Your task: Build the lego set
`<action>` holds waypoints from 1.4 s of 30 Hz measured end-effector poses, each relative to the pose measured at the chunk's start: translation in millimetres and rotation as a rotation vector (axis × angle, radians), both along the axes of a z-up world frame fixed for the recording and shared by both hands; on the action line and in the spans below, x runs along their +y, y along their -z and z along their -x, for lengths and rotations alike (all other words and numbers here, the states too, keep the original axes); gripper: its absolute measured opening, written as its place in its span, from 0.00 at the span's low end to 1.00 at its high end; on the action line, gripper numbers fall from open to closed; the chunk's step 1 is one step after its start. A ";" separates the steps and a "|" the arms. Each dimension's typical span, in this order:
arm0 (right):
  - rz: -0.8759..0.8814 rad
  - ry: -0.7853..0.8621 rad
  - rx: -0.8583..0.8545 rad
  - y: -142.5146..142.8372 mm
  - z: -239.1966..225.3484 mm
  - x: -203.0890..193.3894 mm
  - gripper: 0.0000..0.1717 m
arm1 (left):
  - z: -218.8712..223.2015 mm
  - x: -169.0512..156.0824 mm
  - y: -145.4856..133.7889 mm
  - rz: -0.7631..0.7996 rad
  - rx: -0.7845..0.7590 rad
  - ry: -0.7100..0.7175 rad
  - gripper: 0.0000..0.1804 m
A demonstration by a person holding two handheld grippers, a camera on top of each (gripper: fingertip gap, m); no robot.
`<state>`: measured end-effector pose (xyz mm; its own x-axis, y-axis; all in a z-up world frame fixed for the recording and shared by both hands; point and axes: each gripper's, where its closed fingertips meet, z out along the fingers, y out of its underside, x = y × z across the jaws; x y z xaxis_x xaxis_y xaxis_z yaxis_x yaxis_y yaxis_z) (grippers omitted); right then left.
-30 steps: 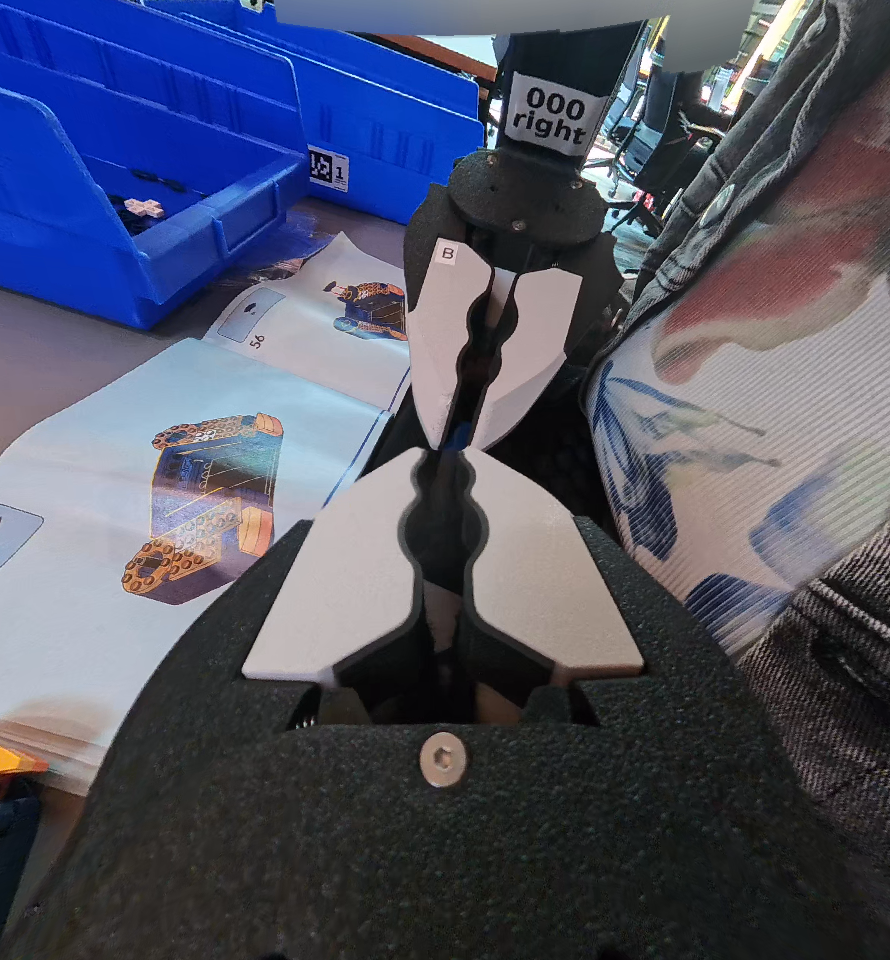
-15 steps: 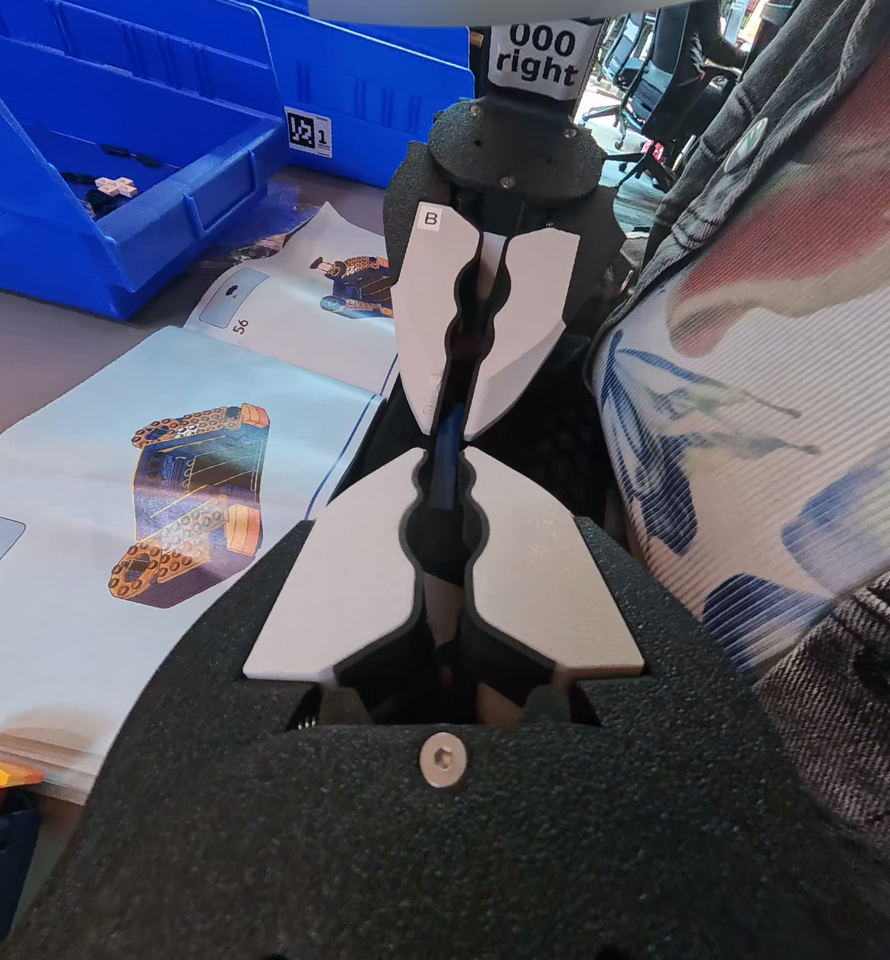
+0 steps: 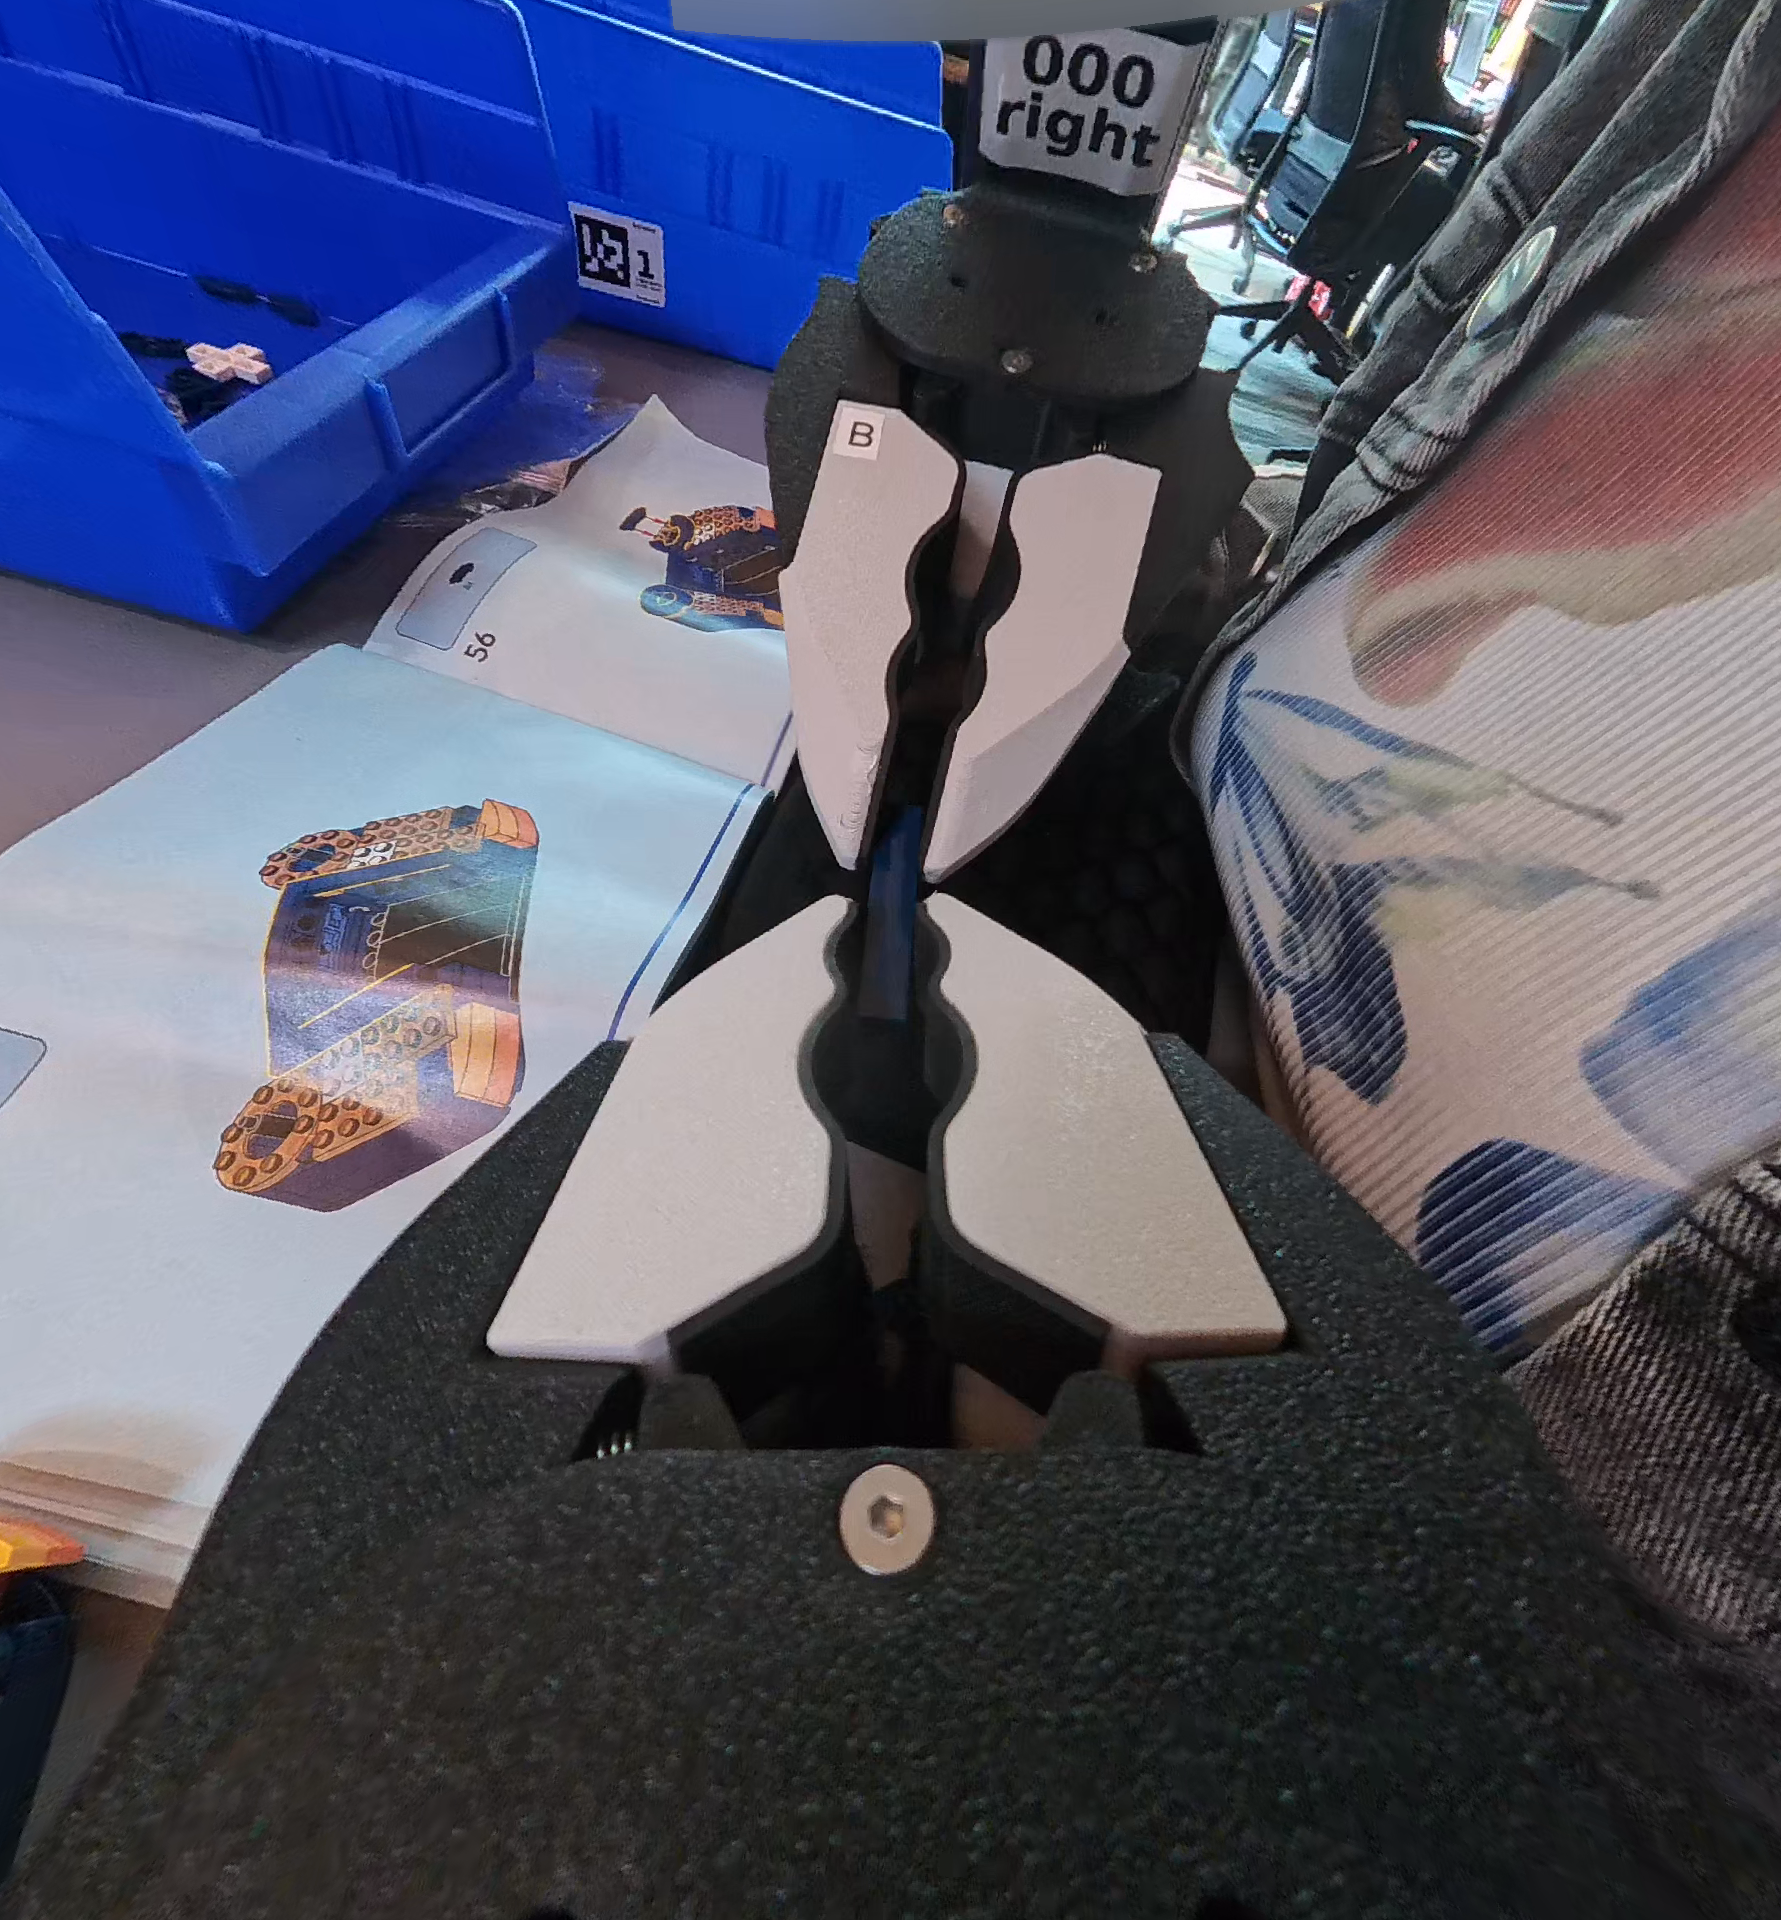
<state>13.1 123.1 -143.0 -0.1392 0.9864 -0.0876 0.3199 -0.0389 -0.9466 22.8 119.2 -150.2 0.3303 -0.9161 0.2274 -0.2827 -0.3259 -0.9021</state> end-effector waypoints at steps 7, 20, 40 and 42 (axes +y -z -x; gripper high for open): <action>0.001 0.000 -0.006 0.6 0.2 -0.1 0.05 | 0.3 0.3 0.2 -0.016 0.005 -0.008 0.04; -0.011 0.004 -0.012 1.4 0.2 -0.3 0.05 | 0.3 0.4 1.0 -0.020 0.009 -0.009 0.04; 0.099 0.190 -0.473 48.7 -30.1 63.1 0.10 | 107.1 42.5 -15.6 -0.190 0.199 -0.531 0.20; 0.098 0.159 -0.535 46.3 -32.6 64.5 0.16 | 121.7 45.1 -10.5 -0.179 0.232 -0.571 0.20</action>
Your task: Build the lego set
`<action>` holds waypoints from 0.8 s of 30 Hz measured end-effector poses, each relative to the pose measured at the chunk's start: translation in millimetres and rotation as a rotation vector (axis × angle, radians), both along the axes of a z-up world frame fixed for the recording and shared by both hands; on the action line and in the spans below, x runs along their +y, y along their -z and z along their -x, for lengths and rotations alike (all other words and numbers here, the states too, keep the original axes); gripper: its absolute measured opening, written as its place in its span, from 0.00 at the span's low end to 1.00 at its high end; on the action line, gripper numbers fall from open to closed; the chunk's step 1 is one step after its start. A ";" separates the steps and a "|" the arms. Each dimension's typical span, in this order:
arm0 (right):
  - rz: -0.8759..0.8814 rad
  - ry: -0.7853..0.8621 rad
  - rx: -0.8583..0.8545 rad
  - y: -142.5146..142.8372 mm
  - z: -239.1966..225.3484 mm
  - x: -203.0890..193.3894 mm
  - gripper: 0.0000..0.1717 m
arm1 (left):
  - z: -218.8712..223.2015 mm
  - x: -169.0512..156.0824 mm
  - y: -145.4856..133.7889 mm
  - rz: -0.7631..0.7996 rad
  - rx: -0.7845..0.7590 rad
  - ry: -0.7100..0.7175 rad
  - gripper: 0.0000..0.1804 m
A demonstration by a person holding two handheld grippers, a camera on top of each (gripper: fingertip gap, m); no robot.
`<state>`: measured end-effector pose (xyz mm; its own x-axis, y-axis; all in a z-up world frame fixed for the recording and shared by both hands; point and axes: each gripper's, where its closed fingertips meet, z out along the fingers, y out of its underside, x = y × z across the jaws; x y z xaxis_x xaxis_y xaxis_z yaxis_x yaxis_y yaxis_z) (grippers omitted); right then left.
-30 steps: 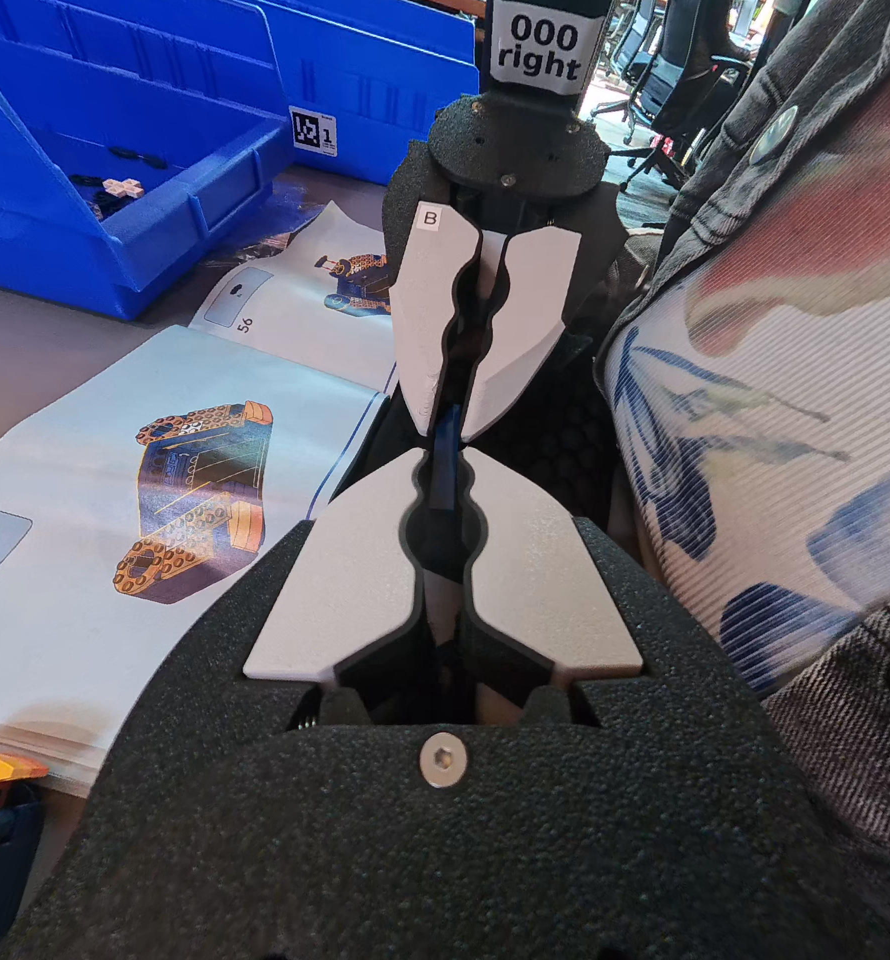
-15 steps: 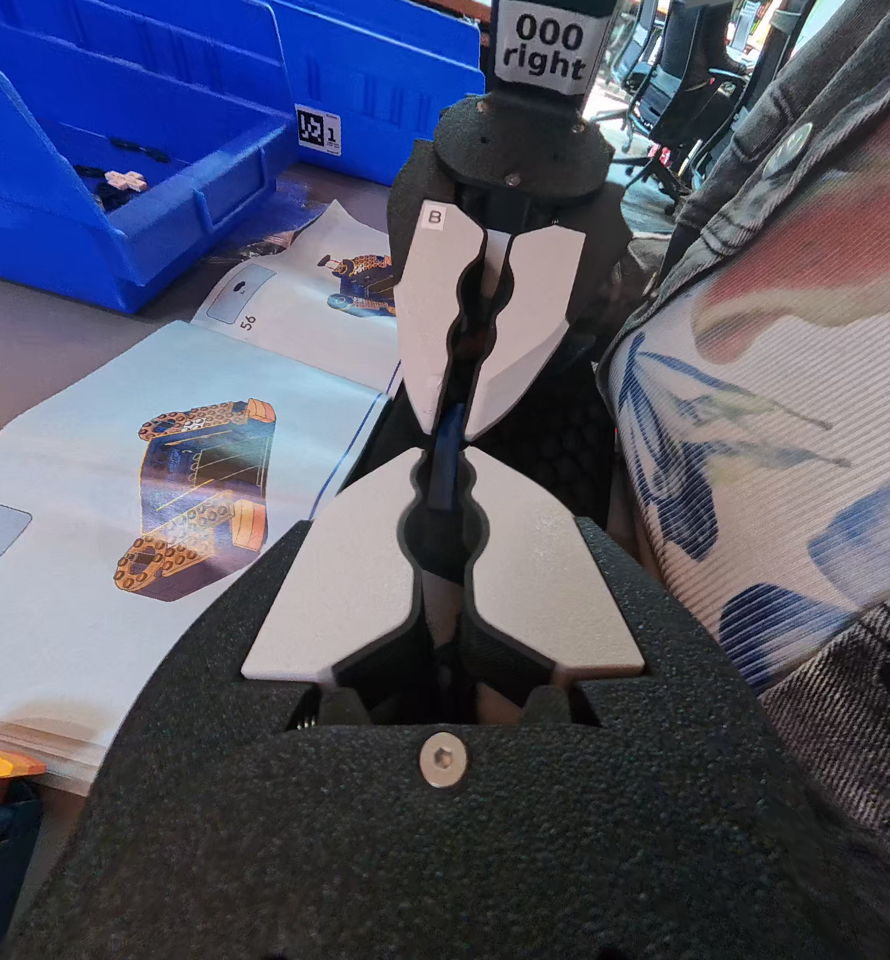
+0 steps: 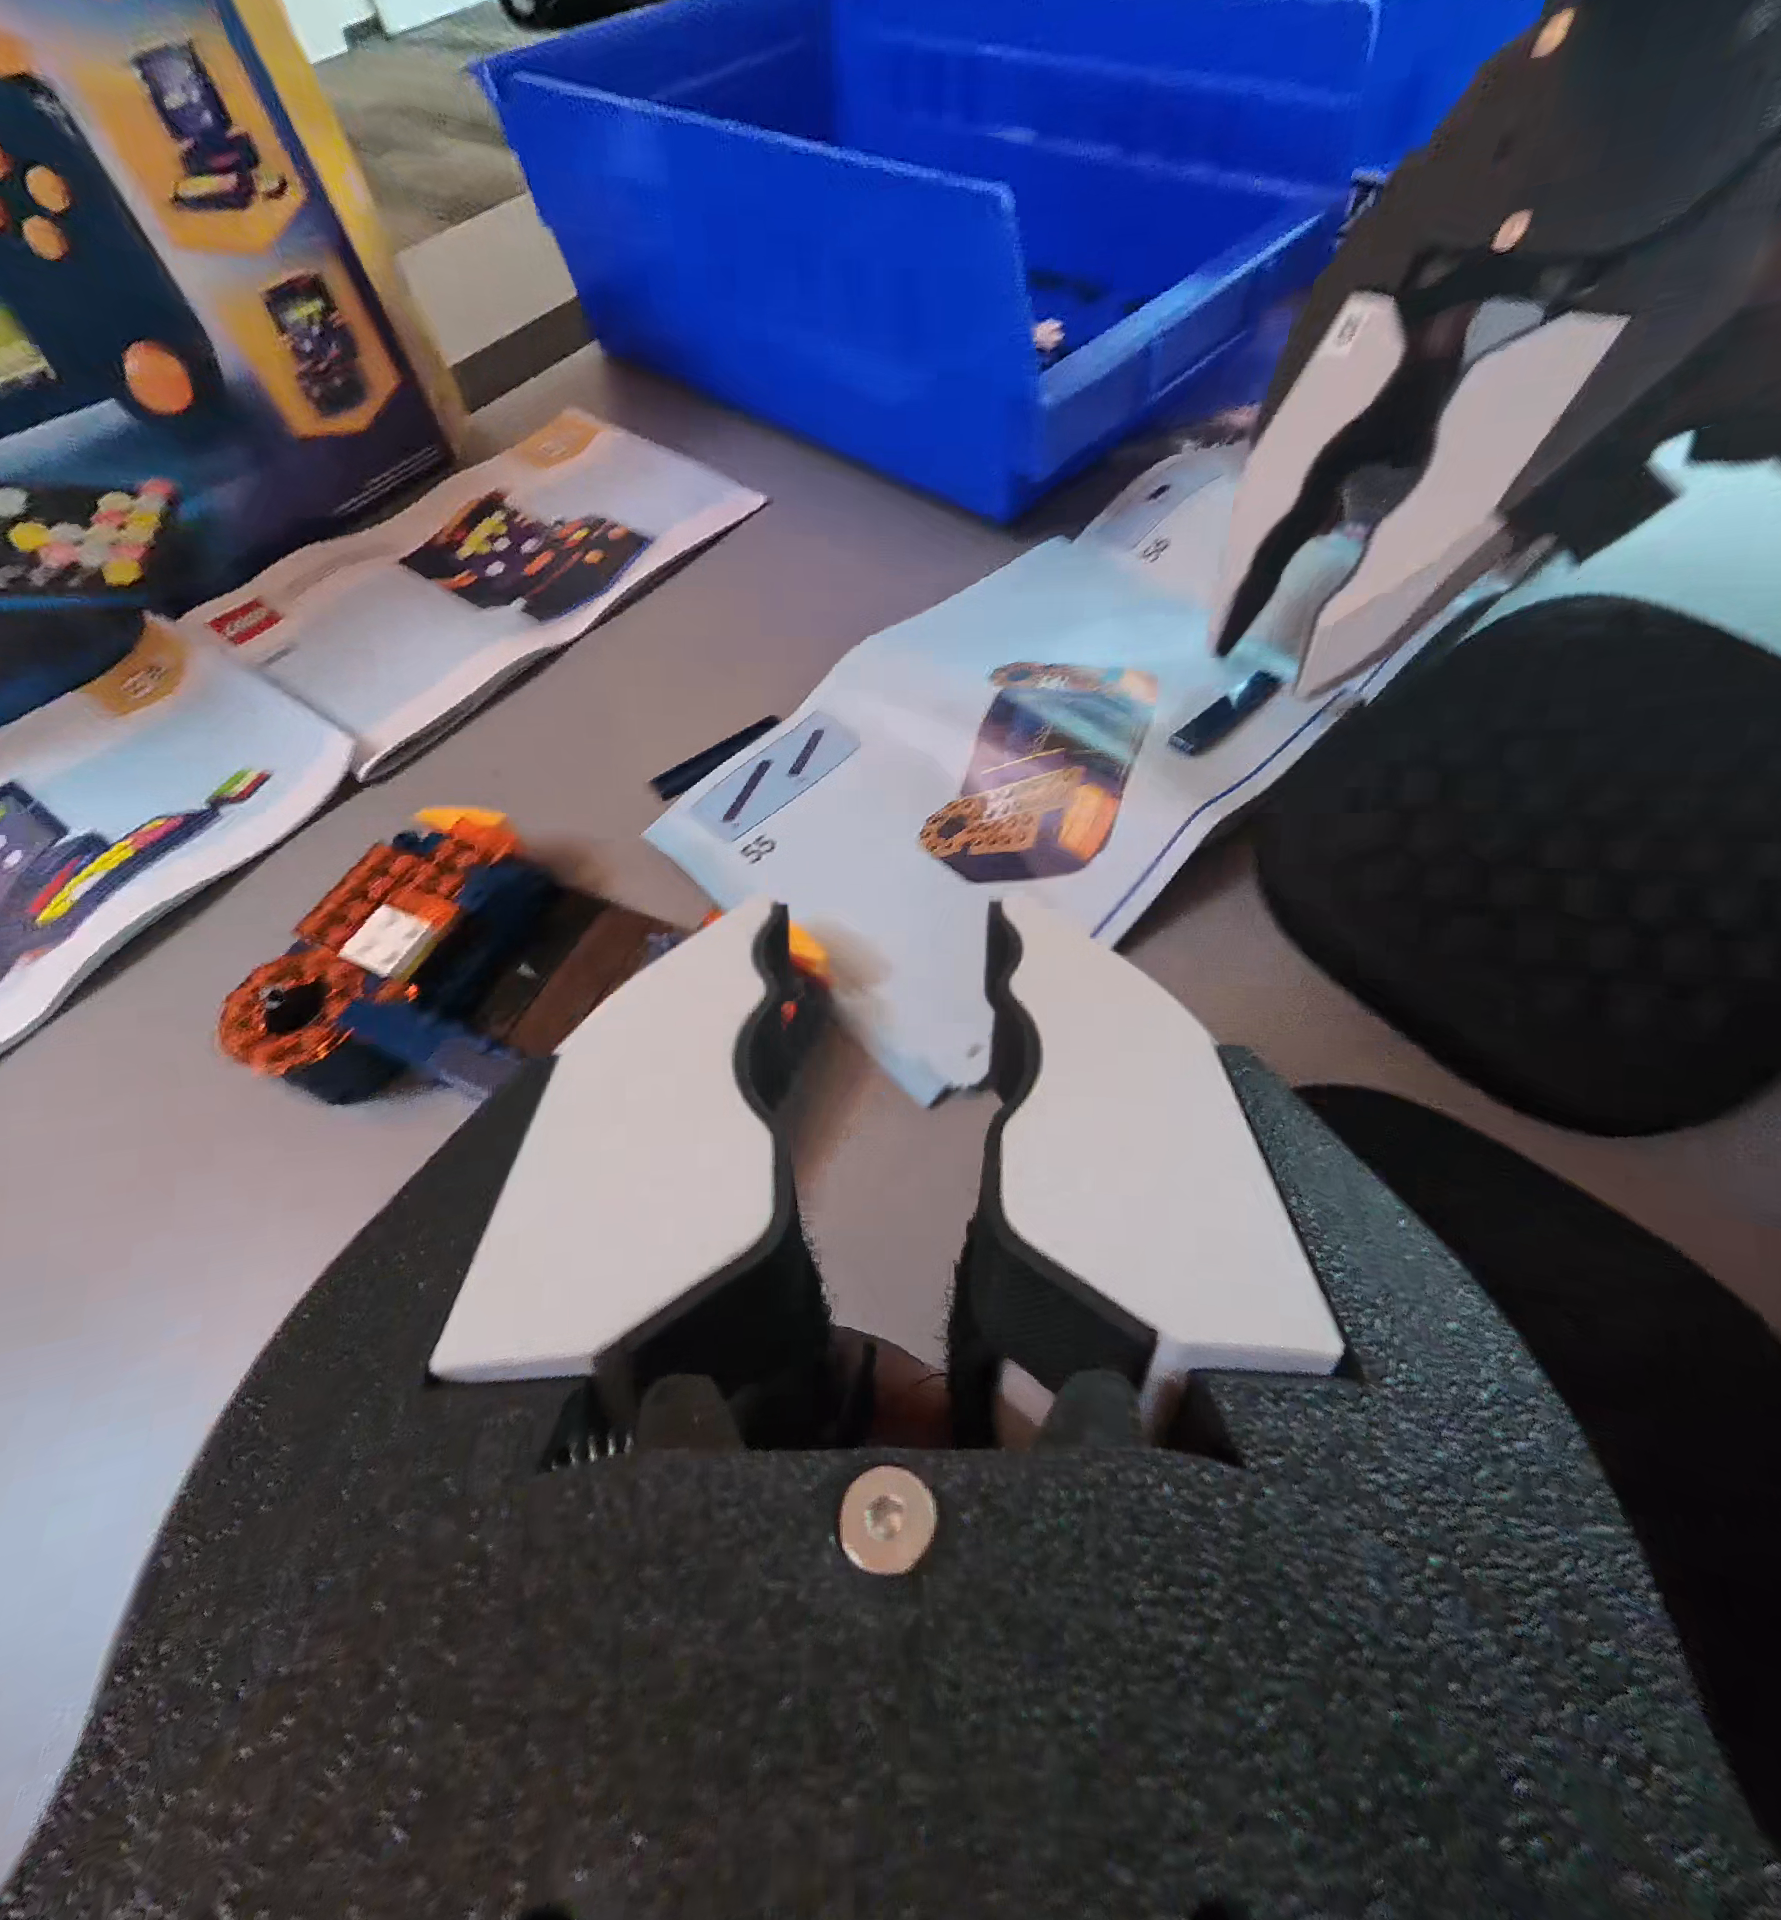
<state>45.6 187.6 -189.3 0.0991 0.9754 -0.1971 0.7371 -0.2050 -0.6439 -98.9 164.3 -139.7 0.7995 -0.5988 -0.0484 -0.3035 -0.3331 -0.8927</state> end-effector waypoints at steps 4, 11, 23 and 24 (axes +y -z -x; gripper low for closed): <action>-0.032 -0.097 0.107 -48.0 30.5 8.9 0.18 | 11.7 6.4 9.4 0.026 0.019 -0.031 0.21; 0.024 -0.398 0.141 -40.9 126.5 10.4 0.19 | 32.7 12.8 16.9 0.007 0.111 -0.108 0.27; -0.019 -0.568 0.086 9.3 170.4 4.0 0.30 | 80.2 13.8 52.8 0.110 0.250 -0.120 0.34; -0.035 -0.566 0.085 9.6 171.4 2.6 0.28 | 85.2 14.3 54.9 0.114 0.273 -0.129 0.35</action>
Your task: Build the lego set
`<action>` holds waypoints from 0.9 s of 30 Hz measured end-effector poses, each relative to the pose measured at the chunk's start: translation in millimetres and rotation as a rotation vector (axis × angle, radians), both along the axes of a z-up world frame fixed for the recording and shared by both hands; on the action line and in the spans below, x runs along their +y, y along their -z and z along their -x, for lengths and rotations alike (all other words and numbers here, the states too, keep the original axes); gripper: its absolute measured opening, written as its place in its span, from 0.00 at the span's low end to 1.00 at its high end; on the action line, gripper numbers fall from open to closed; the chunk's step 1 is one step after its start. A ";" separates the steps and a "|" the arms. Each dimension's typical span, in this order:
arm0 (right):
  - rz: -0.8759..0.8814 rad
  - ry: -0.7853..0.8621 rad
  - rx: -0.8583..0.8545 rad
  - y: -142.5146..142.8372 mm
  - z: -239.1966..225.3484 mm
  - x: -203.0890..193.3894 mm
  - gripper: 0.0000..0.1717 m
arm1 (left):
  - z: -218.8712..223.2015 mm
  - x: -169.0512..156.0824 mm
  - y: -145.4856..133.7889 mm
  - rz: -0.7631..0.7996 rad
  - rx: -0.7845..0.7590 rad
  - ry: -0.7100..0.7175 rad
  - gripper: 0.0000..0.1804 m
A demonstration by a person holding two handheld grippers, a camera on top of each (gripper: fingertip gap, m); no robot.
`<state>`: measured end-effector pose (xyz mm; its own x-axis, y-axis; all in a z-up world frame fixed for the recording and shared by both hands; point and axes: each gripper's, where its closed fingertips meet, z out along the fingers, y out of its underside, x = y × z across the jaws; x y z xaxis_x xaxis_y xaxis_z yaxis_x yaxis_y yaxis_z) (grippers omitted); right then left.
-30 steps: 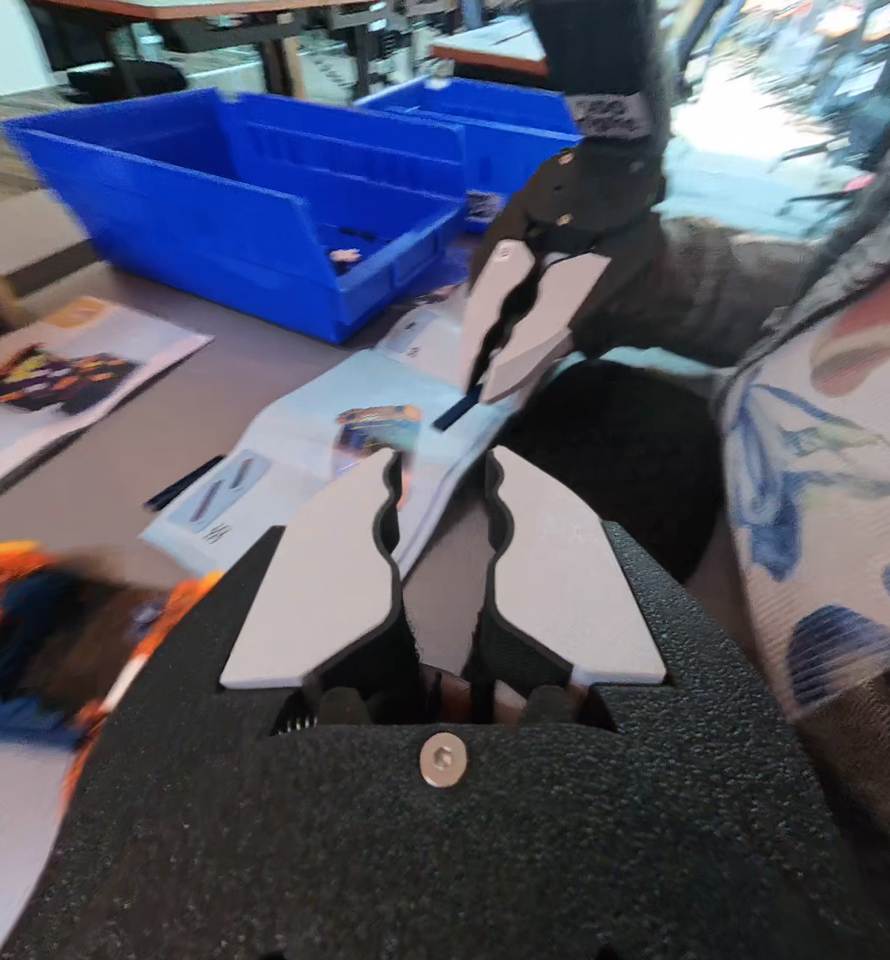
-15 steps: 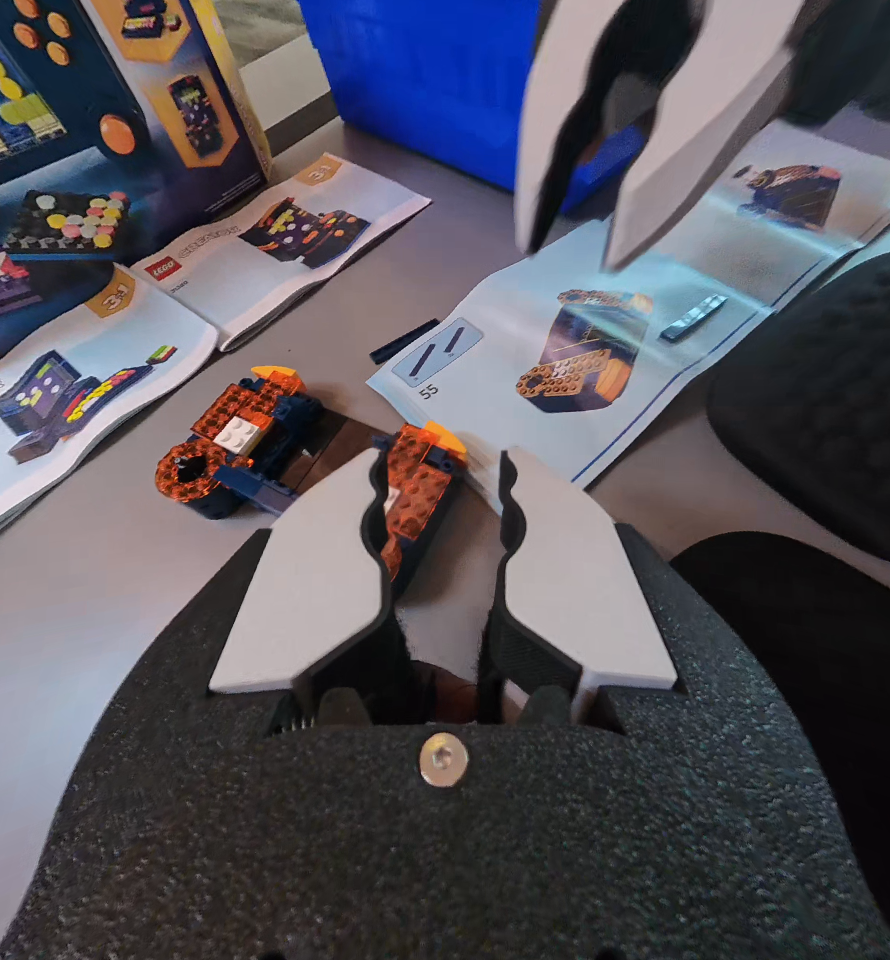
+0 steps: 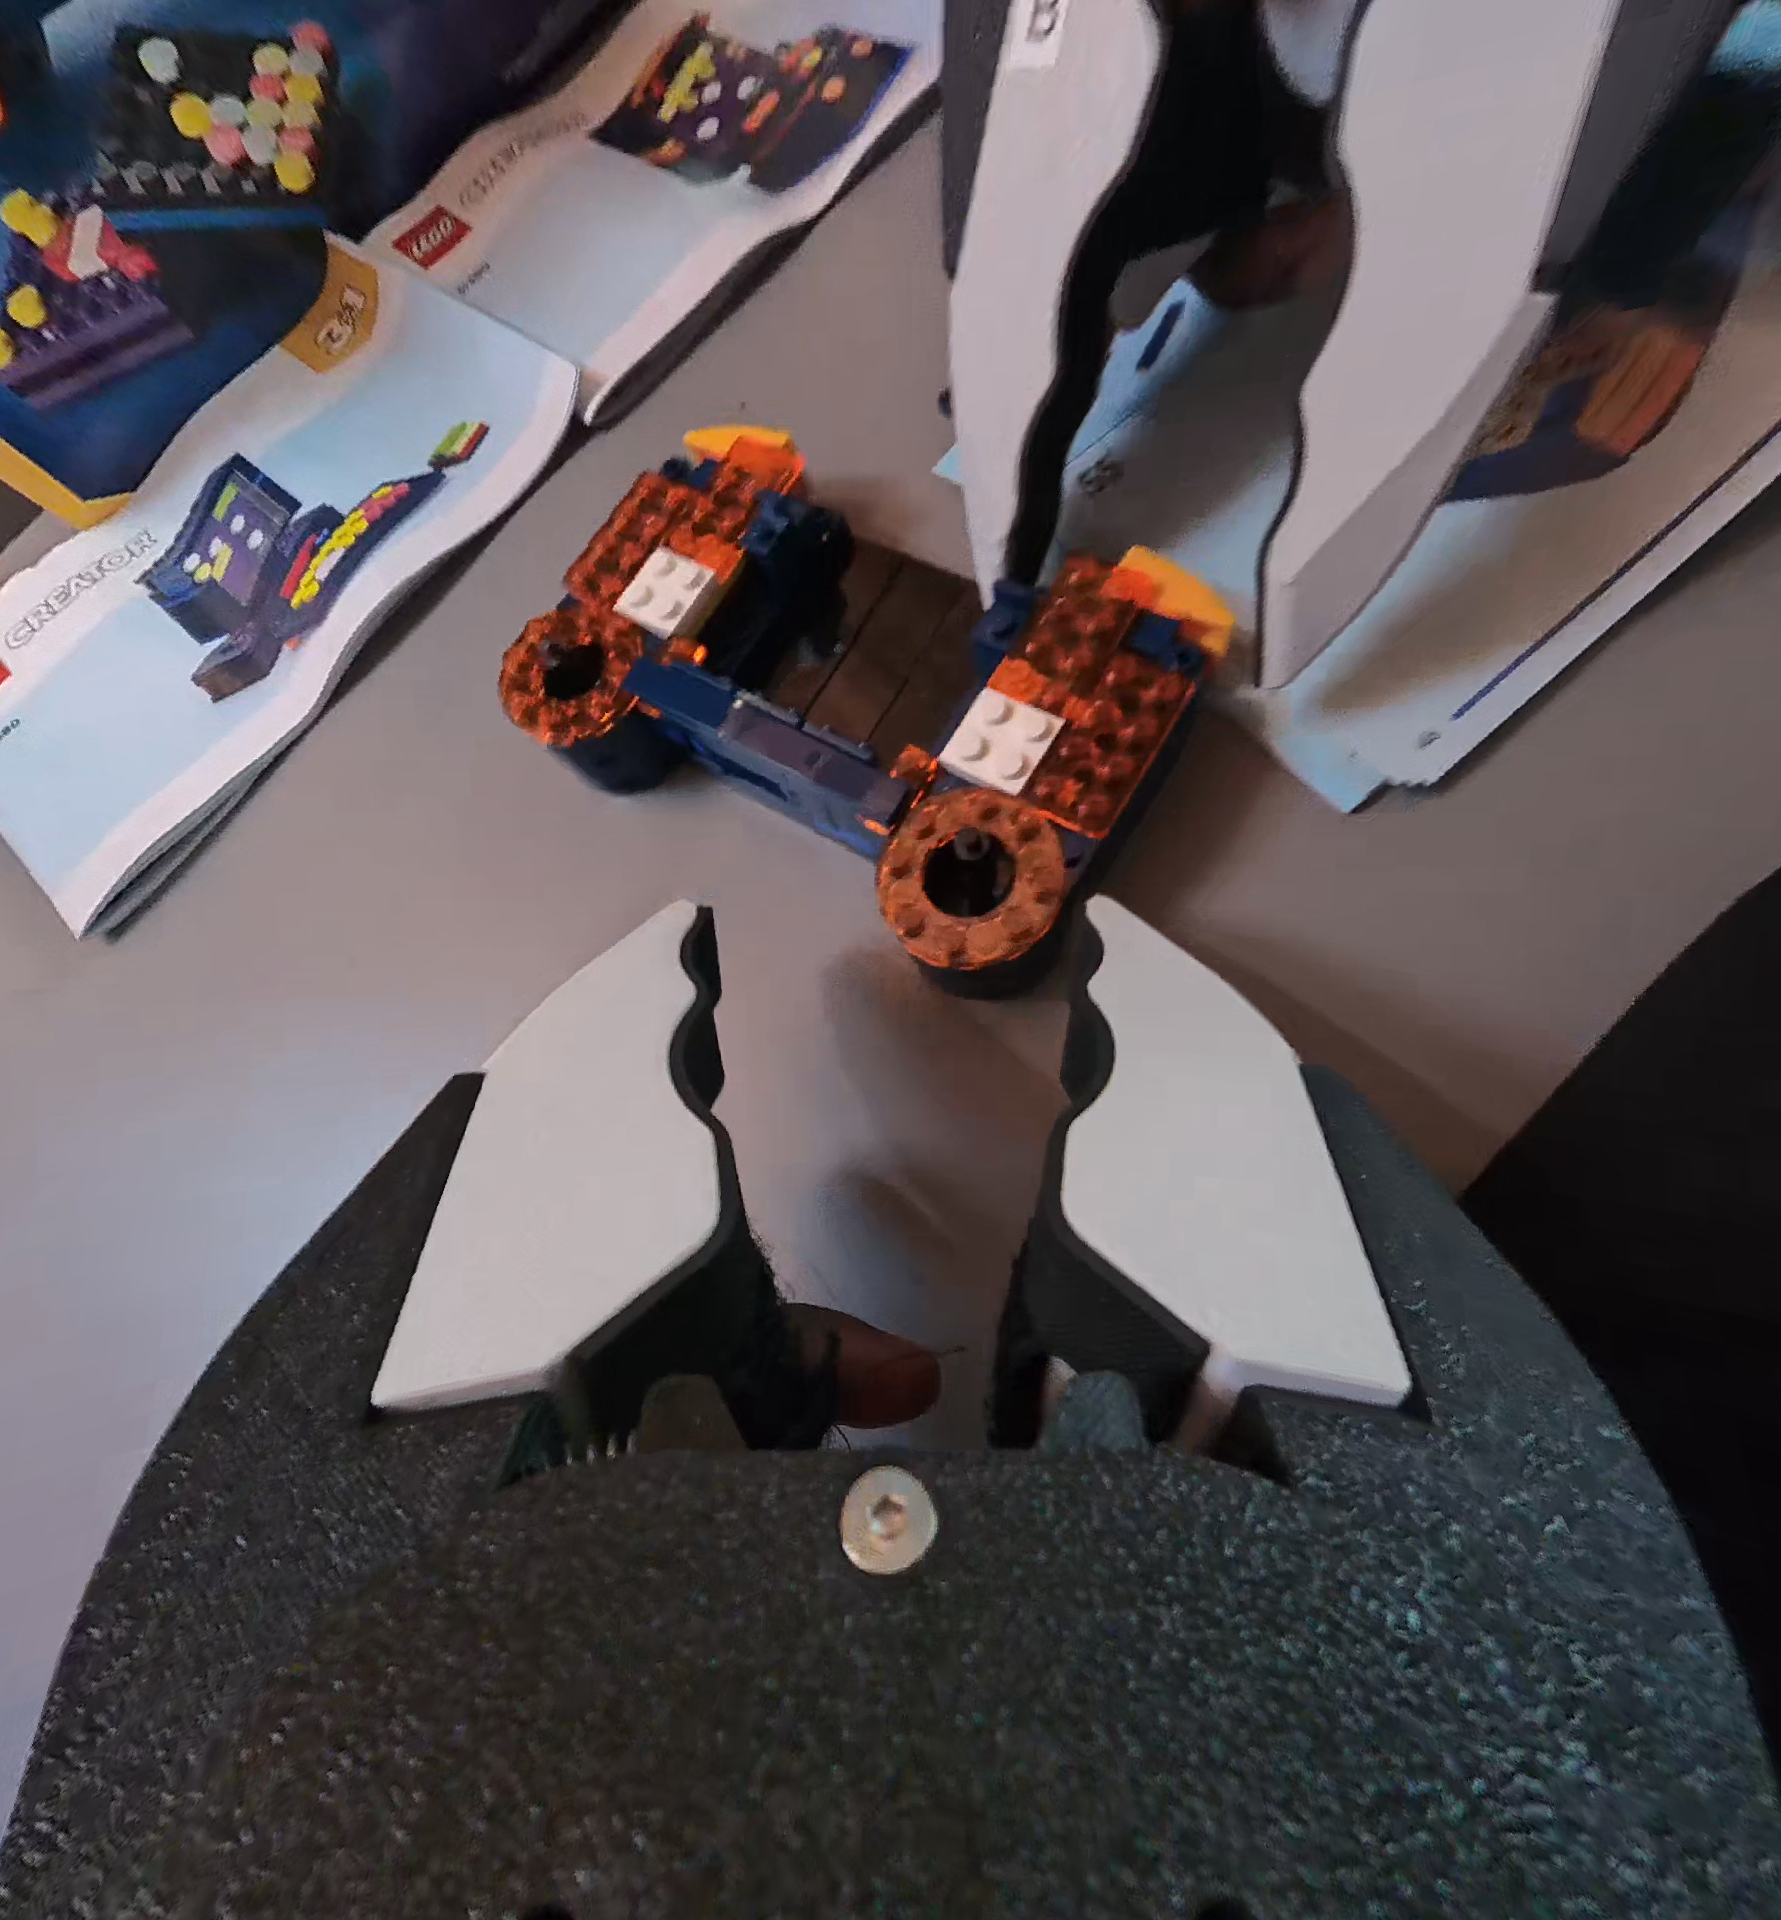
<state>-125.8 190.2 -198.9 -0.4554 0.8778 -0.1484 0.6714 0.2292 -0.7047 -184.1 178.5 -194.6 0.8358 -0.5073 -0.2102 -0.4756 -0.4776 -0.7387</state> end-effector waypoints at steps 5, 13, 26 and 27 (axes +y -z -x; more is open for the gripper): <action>0.034 0.001 -0.008 -1.5 6.2 -18.8 0.28 | 30.6 0.0 0.2 -0.016 0.032 -0.099 0.32; -0.015 -0.083 0.089 -34.2 10.6 -11.1 0.18 | 36.9 -4.6 -14.9 -0.098 -0.028 -0.189 0.23; -0.257 -0.499 0.048 -41.7 24.3 1.4 0.10 | -19.2 -7.9 -29.4 -0.147 -0.205 0.026 0.03; -0.257 -0.487 0.062 -49.3 21.1 0.9 0.10 | -20.5 -8.3 -28.5 -0.153 -0.206 0.032 0.03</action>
